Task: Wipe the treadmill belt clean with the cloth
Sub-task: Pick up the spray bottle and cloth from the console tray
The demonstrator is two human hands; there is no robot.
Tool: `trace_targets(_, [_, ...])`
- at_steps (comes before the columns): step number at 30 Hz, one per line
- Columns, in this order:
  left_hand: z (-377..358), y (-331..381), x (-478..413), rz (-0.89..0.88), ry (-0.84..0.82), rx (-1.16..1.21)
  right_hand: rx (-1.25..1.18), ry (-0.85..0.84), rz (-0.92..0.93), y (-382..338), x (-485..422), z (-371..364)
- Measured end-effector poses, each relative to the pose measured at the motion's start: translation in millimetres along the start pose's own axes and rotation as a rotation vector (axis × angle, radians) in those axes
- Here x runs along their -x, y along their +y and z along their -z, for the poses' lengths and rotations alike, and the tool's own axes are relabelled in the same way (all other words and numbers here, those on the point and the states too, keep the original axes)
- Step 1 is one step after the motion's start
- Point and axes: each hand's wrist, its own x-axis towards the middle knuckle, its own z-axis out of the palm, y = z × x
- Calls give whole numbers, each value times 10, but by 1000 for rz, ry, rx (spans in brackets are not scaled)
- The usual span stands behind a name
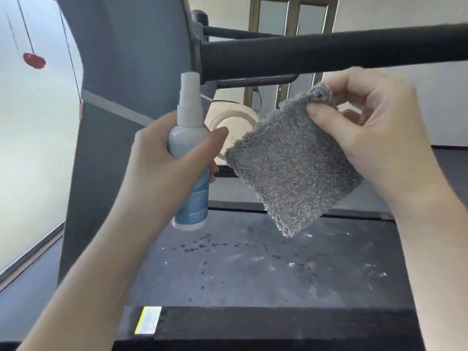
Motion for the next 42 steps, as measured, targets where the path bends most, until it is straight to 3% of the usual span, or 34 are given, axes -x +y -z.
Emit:
trace_targets(17, [-212, -1034, 367, 195, -138, -86, 5, 5, -232, 714, 362, -190])
trace_targets(29, [-701, -2261, 134, 232, 15, -129, -91, -79, -204, 1973, 489, -636])
trace_targets(42, [-664, -3190, 78, 328, 217, -180, -351, -206, -174, 3129, 420, -1801])
